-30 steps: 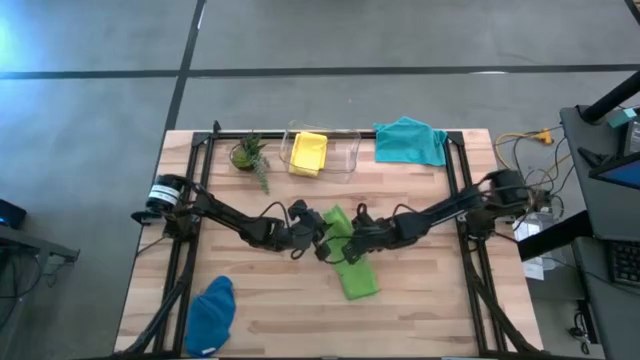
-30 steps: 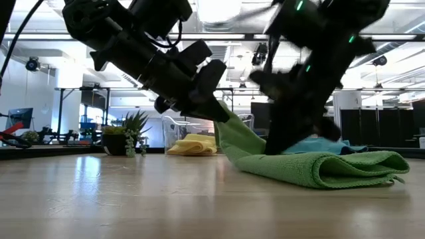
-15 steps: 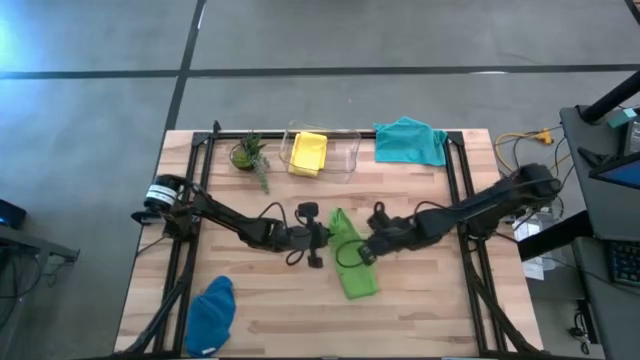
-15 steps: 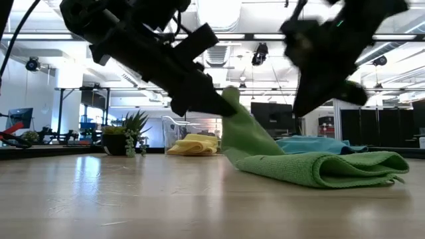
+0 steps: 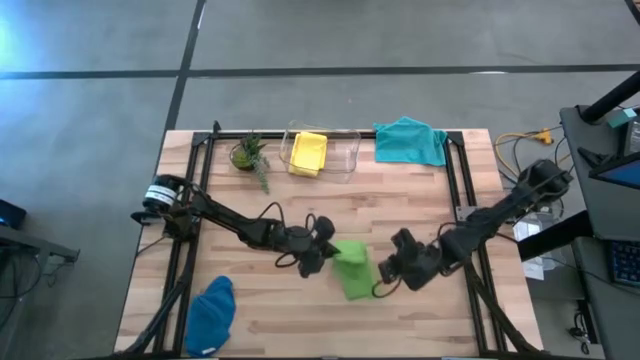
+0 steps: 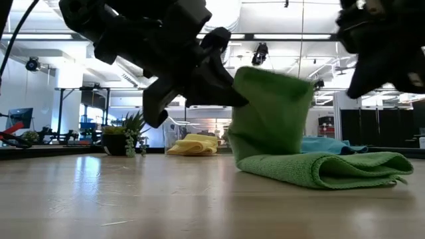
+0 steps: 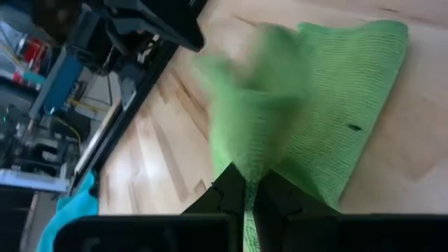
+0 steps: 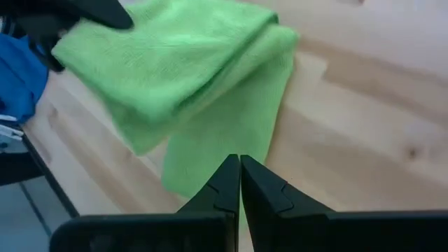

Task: Fold microfiber towels
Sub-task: Fold the green towel

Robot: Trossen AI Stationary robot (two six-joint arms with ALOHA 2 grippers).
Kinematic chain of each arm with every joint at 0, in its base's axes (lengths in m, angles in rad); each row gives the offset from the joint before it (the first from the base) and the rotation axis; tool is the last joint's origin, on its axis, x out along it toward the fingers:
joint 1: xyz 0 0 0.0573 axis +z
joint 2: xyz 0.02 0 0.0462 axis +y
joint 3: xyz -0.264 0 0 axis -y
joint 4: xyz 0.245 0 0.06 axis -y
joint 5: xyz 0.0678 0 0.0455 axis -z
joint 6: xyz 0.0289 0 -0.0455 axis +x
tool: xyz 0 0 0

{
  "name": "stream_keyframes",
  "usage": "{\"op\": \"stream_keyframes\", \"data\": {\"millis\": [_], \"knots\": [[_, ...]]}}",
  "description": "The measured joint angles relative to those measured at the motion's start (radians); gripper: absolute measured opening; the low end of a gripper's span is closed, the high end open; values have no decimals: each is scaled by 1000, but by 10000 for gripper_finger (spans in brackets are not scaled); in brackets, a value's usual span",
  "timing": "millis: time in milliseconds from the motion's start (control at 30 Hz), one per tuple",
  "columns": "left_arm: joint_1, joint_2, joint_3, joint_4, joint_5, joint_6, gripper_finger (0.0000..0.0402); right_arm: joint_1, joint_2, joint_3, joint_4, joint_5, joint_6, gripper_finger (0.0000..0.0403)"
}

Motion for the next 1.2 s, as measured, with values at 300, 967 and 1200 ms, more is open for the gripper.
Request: {"op": "stream_keyframes", "data": {"millis": [300,967,1200], "knots": [[0,0,34,-1,11,-172,0,133,51,2,2,77,250,9],[-13,3,84,-10,-63,-640,0,142,64,124,301,439,-533,42],[-5,3,83,-10,-63,-663,0,142,92,212,127,434,-766,144]]}}
